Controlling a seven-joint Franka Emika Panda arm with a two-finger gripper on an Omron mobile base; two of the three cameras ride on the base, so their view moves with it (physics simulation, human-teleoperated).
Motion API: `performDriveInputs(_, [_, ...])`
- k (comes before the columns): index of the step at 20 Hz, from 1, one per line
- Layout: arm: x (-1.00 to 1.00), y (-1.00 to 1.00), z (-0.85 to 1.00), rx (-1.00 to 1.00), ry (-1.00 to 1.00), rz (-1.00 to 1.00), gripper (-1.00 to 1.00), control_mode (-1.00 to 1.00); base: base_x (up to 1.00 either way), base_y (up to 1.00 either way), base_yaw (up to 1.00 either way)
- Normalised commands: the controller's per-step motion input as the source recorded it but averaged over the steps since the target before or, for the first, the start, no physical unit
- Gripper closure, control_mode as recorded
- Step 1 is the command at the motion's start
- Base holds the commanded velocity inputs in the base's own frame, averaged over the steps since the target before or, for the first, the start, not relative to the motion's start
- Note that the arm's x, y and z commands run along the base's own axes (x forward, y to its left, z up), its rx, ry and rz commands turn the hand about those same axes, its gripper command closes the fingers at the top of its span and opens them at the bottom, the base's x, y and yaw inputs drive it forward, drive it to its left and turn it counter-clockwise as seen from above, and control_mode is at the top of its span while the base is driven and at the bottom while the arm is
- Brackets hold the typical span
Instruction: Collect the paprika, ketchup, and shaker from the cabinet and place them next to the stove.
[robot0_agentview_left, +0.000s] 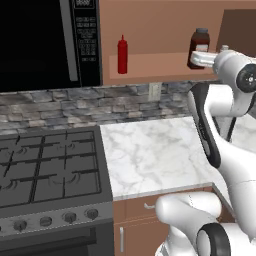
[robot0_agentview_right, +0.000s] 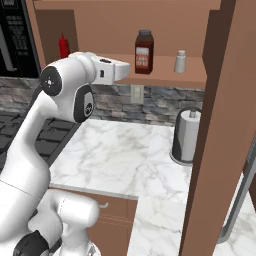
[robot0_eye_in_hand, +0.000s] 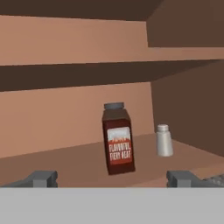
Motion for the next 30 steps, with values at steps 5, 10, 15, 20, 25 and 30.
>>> performDriveInputs(5, [0.04, -0.11, 0.43, 0.00, 0.00, 0.00, -1.00, -1.00, 0.00, 0.00, 0.00])
performDriveInputs(10, [0.00, -0.02, 0.00, 0.00, 0.00, 0.00, -1.00, -1.00, 0.00, 0.00, 0.00])
performDriveInputs(15, [0.09, 0.00, 0.00, 0.00, 0.04, 0.00, -1.00, -1.00, 0.00, 0.00, 0.00])
performDriveInputs(20, [0.07, -0.01, -0.01, 0.00, 0.01, 0.00, -1.00, -1.00, 0.00, 0.00, 0.00])
performDriveInputs(25, [0.18, -0.01, 0.01, 0.00, 0.00, 0.00, -1.00, -1.00, 0.00, 0.00, 0.00])
performDriveInputs(30, [0.36, 0.00, 0.13, 0.00, 0.01, 0.00, -1.00, -1.00, 0.00, 0.00, 0.00])
